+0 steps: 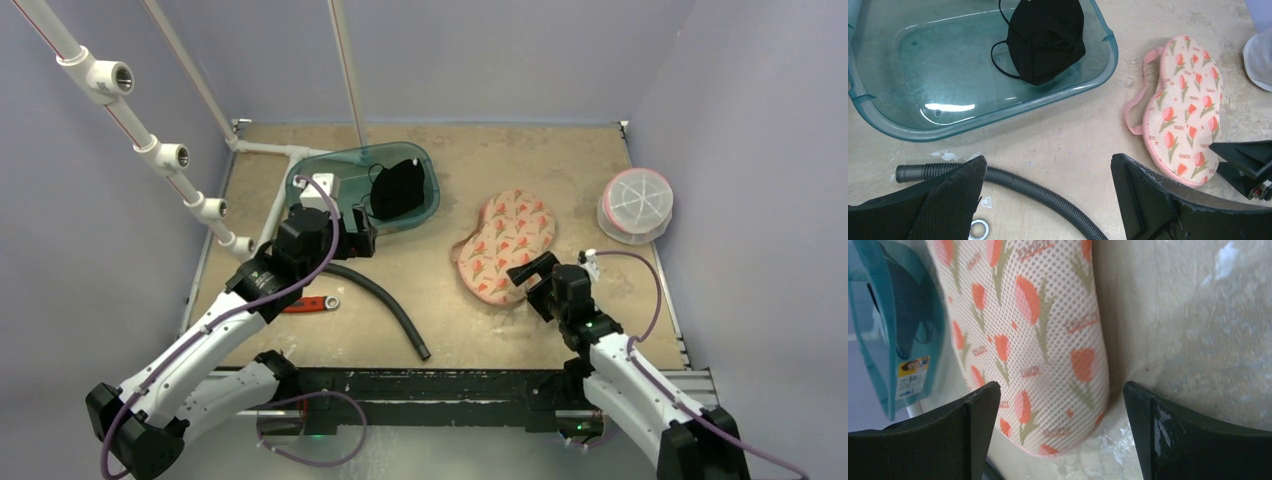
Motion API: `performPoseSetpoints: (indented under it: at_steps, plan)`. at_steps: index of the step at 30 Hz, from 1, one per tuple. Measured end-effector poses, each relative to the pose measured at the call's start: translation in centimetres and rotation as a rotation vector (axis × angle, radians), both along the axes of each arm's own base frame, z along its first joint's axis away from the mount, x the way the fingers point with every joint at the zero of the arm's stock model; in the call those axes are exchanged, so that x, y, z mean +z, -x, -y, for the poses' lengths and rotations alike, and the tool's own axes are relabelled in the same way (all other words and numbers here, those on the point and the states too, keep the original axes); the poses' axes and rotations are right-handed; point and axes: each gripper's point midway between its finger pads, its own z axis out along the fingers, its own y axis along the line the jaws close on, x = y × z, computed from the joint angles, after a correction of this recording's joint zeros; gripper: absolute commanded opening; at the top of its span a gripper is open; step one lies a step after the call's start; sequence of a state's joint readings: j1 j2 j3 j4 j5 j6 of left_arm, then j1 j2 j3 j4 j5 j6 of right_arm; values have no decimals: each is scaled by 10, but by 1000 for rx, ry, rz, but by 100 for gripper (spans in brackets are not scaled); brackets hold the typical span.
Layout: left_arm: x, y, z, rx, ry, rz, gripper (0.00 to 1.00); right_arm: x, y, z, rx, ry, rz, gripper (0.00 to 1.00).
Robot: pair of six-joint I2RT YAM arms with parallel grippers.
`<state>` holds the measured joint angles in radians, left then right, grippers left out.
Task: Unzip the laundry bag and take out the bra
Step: Place the laundry bag at the center of the board.
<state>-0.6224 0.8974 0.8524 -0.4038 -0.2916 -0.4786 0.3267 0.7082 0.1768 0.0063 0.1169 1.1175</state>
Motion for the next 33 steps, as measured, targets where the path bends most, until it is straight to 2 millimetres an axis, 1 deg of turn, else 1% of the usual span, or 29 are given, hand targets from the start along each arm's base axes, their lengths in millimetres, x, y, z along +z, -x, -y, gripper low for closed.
performPoseSetpoints:
  at_steps: [2, 5, 9, 12, 15, 17, 18, 19, 21, 23, 25, 28, 30, 33]
  plan:
    - [1, 0, 0, 0, 1, 3, 93, 5, -8, 2, -13, 19, 16, 94]
    - [3, 1, -1, -1, 5, 7, 93, 11, -18, 2, -22, 27, 44, 89]
    - [3, 2, 2, -13, 12, 6, 93, 10, -26, -4, -10, 14, 51, 79]
    - [2, 5, 9, -45, 37, -2, 90, 15, -31, -11, 12, -9, 73, 70]
    - [-10, 10, 19, -86, 75, -34, 89, 23, -35, -14, 30, -21, 110, 61]
    - [-26, 17, 25, -114, 98, -76, 89, 27, -36, -17, 46, -29, 129, 56]
    - [-34, 20, 27, -123, 114, -96, 89, 29, -37, -18, 52, -32, 140, 56]
    - [-42, 24, 29, -134, 126, -115, 89, 31, -38, -20, 60, -36, 150, 61]
    - [-53, 33, 33, -156, 163, -143, 88, 31, -37, -23, 76, -45, 155, 75]
    - [-60, 42, 41, -190, 222, -163, 88, 29, -36, -23, 83, -42, 150, 84]
    - [-64, 51, 53, -235, 277, -174, 88, 27, -34, -23, 87, -34, 142, 88]
    - [-67, 70, 78, -325, 337, -185, 88, 21, -31, -20, 83, -20, 123, 88]
    - [-67, 83, 96, -385, 356, -191, 88, 16, -28, -19, 83, -16, 115, 85]
    - [-65, 97, 123, -446, 384, -199, 88, 4, -25, -18, 88, -5, 82, 75]
